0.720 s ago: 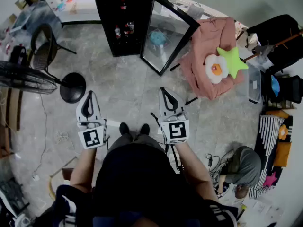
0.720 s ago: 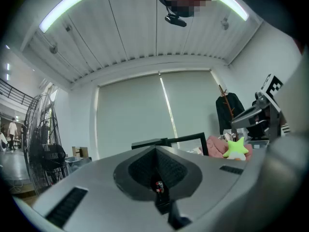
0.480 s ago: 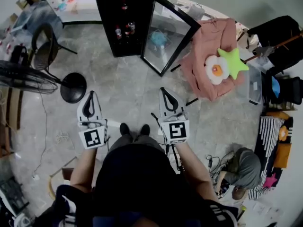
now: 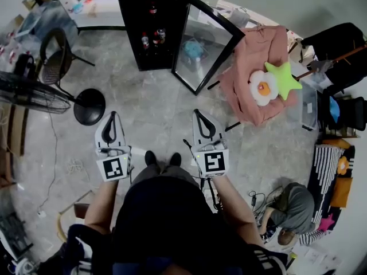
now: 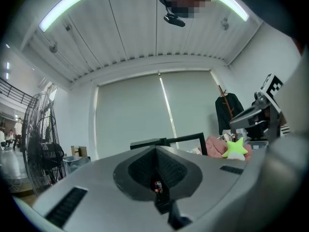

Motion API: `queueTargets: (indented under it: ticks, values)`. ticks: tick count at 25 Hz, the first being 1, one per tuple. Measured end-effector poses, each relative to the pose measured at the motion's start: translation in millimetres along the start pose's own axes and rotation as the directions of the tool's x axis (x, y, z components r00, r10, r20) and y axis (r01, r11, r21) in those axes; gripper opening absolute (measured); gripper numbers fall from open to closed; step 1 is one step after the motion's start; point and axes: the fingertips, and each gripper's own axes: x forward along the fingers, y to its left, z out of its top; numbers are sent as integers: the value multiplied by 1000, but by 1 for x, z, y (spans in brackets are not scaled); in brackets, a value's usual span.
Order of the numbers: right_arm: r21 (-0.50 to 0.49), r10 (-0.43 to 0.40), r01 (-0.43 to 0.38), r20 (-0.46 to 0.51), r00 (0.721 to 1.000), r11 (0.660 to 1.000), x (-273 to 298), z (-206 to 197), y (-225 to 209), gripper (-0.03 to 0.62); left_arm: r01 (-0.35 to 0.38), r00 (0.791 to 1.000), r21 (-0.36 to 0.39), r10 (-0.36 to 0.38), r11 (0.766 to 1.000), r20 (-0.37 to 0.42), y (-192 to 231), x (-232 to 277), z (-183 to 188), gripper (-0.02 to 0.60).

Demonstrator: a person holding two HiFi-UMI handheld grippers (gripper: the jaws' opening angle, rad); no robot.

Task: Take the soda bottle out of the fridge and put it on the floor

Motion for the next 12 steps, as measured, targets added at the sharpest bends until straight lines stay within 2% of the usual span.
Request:
queueTargets:
  ticks: [9,12]
  values:
    - [12,4,-4,11,1000,1000,1,0,0,18,66,998,-23,-66,998,-18,-9,8,-7,31]
    - [11,4,-4,13,1000,1000,1,1,-1,18,95,995,-31,-96,995,-30,-15,12,-11,158]
